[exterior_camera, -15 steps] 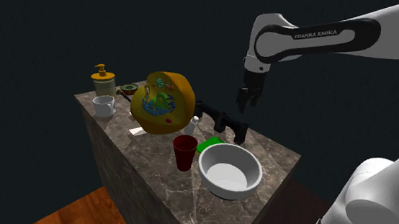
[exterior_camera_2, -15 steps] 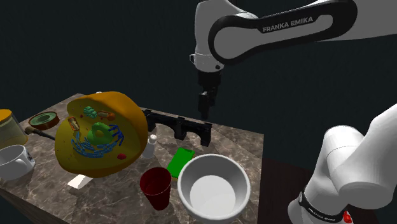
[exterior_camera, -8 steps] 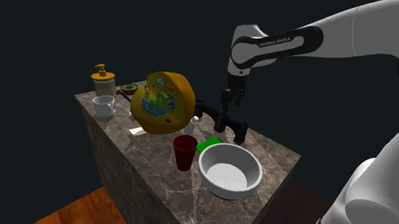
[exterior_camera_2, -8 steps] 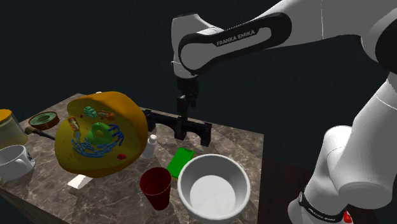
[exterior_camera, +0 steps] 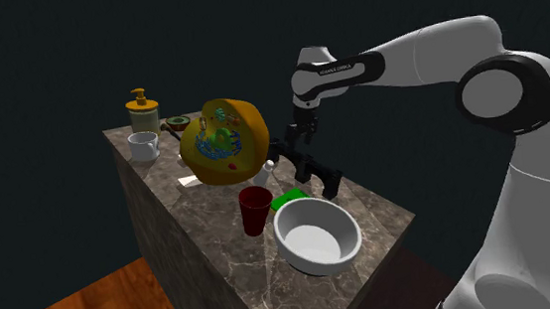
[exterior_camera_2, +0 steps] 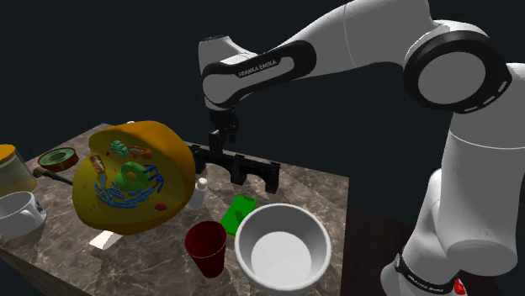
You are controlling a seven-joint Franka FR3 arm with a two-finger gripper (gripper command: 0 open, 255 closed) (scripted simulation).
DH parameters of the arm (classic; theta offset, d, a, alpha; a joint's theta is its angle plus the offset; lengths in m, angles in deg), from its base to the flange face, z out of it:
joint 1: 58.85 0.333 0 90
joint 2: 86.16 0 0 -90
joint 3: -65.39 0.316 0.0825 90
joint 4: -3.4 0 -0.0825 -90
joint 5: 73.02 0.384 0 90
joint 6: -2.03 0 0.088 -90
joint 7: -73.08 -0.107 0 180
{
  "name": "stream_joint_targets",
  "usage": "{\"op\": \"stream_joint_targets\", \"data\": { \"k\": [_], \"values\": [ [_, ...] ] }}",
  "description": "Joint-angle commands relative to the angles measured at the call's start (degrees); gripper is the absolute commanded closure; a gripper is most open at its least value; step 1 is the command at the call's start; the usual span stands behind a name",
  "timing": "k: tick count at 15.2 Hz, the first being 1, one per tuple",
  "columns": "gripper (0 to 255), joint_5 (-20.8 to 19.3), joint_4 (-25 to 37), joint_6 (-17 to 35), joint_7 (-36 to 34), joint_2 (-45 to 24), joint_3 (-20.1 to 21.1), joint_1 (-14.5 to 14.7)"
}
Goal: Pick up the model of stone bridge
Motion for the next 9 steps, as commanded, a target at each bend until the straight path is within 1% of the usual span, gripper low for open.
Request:
{"op": "stream_joint_targets", "data": {
  "k": [1, 2, 9],
  "values": [
    [0, 0.22, 4.72, -0.21, -0.04, -4.34, 0.09, -0.04],
    [0, 0.22, 4.82, -0.22, -0.03, -4.43, 0.09, -0.05],
    [0, 0.4, 1.3, 5.0, 0.04, -6.15, 0.16, -0.08]
  ]
}}
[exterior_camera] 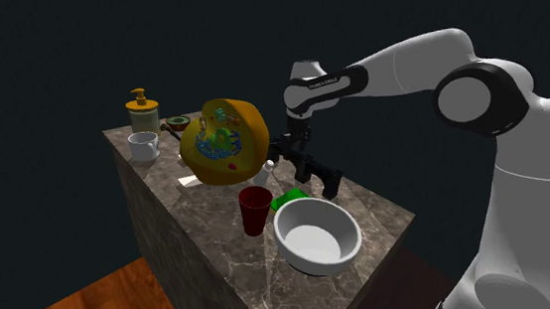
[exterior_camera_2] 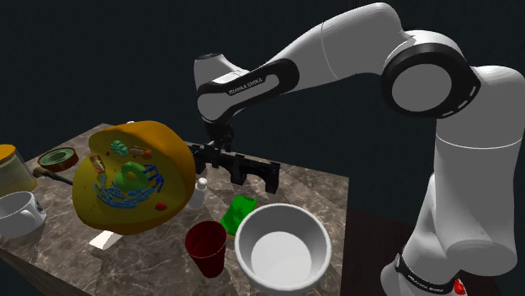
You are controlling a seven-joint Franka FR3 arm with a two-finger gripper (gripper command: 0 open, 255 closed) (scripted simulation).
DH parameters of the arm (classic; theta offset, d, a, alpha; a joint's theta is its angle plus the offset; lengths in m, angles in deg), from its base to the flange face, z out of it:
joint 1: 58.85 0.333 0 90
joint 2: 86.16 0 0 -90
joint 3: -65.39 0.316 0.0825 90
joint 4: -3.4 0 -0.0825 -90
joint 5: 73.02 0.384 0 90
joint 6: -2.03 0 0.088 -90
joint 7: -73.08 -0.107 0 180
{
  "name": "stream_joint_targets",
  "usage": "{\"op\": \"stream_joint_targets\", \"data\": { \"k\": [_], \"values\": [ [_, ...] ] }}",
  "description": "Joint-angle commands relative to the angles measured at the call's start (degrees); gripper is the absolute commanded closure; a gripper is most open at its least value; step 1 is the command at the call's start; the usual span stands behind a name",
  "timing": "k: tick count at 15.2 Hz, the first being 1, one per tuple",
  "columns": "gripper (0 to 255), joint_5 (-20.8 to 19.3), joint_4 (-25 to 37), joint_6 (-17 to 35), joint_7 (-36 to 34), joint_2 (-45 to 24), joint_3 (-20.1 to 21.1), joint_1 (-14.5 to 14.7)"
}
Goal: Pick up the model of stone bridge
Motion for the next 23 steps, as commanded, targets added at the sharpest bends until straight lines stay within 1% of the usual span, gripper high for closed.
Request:
{"op": "stream_joint_targets", "data": {
  "k": [1, 2, 3, 12, 23],
  "values": [
    [0, 0.06, -0.15, 0.66, 0.11, -0.48, -0.01, -0.07],
    [0, 0.06, -0.14, 0.65, 0.11, -0.48, -0.01, -0.07],
    [255, 0.05, -0.26, 0.69, 0.1, -0.4, -0.01, -0.06],
    [255, 0.06, -0.14, 0.65, 0.11, -0.48, -0.01, -0.07],
    [255, -0.18, 5.24, -7.0, 0.02, 1.8, -0.1, -0.04]
  ]
}}
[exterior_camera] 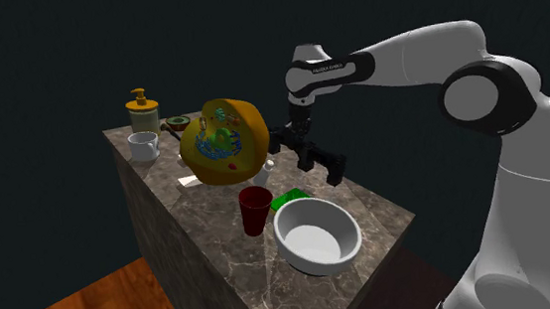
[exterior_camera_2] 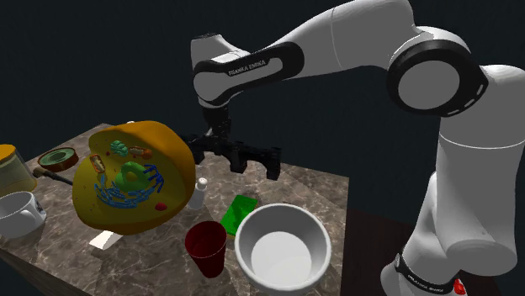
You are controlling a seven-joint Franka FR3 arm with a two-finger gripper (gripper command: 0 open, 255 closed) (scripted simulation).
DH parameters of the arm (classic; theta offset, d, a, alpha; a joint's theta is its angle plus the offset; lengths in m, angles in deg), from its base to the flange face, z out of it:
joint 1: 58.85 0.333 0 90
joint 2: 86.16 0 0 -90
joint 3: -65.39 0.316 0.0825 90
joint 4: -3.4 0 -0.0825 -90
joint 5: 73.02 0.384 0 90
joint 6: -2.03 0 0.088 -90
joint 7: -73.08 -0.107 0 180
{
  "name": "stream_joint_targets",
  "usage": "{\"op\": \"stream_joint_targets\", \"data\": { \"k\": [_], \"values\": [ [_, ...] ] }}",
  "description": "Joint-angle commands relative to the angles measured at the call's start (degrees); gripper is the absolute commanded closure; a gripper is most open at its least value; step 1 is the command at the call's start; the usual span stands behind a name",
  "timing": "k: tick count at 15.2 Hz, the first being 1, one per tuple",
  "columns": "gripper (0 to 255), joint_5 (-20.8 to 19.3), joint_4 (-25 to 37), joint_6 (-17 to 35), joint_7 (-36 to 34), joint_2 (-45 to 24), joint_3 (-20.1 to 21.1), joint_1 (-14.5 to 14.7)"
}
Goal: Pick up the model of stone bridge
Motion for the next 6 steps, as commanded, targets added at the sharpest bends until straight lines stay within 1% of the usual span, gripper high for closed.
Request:
{"op": "stream_joint_targets", "data": {
  "k": [1, 4, 6],
  "values": [
    [255, -0.05, 1.01, -1.33, -0.11, 0.44, 0.02, 0.07],
    [255, -0.09, 2.85, -3.51, -0.12, 0.78, 0.0, 0.07],
    [255, -0.09, 2.94, -3.62, -0.12, 0.8, 0.0, 0.07]
  ]
}}
